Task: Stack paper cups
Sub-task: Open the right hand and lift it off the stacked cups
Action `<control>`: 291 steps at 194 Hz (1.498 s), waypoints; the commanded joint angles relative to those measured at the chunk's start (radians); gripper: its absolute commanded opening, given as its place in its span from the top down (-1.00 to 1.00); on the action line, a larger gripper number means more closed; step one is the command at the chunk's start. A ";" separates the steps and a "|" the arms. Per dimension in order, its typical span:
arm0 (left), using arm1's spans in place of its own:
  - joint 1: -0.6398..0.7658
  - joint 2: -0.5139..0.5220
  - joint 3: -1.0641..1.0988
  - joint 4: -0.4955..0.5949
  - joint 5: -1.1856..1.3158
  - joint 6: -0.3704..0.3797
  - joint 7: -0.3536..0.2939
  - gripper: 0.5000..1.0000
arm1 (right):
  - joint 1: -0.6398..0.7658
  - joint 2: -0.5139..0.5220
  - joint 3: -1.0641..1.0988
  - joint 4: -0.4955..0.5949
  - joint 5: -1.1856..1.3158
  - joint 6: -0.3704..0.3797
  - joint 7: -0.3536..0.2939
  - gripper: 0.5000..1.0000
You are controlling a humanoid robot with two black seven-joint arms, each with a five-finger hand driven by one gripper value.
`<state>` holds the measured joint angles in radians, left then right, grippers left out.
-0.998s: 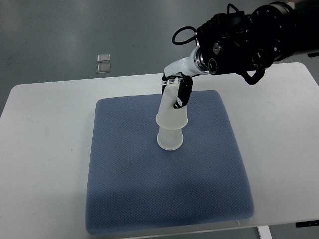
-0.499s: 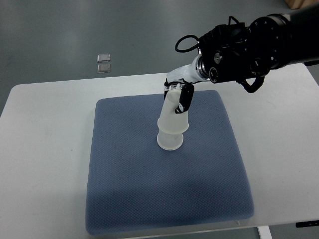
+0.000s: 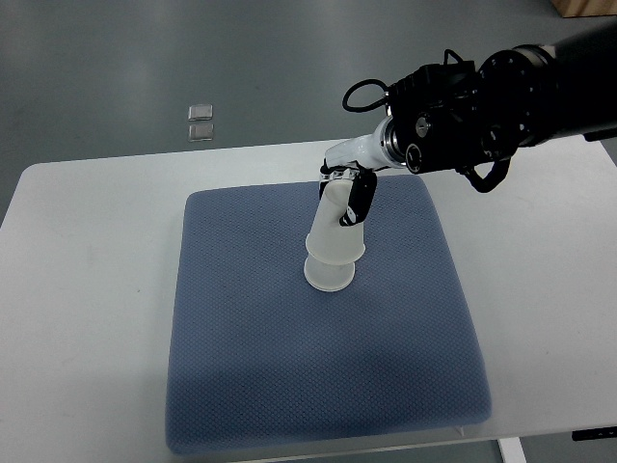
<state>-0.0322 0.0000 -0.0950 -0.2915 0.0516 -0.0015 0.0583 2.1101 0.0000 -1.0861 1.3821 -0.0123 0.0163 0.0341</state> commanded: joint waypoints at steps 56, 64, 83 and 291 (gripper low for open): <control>0.000 0.000 0.000 0.002 -0.001 0.000 0.000 -1.00 | -0.027 0.000 0.002 -0.002 0.002 -0.029 0.000 0.05; 0.000 0.000 0.000 0.000 0.001 0.000 0.000 -1.00 | -0.027 0.000 0.003 -0.002 0.002 -0.029 0.000 0.00; 0.000 0.000 0.000 0.002 0.001 0.000 0.000 -1.00 | -0.027 0.000 0.008 -0.002 0.002 -0.027 0.000 -0.23; 0.000 0.000 0.001 -0.005 0.001 0.000 0.000 -1.00 | -0.045 -0.126 0.091 -0.064 0.118 -0.067 0.004 -0.61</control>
<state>-0.0324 0.0000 -0.0935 -0.2933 0.0520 -0.0015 0.0583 2.0725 -0.0884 -1.0007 1.3272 0.1040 -0.0414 0.0375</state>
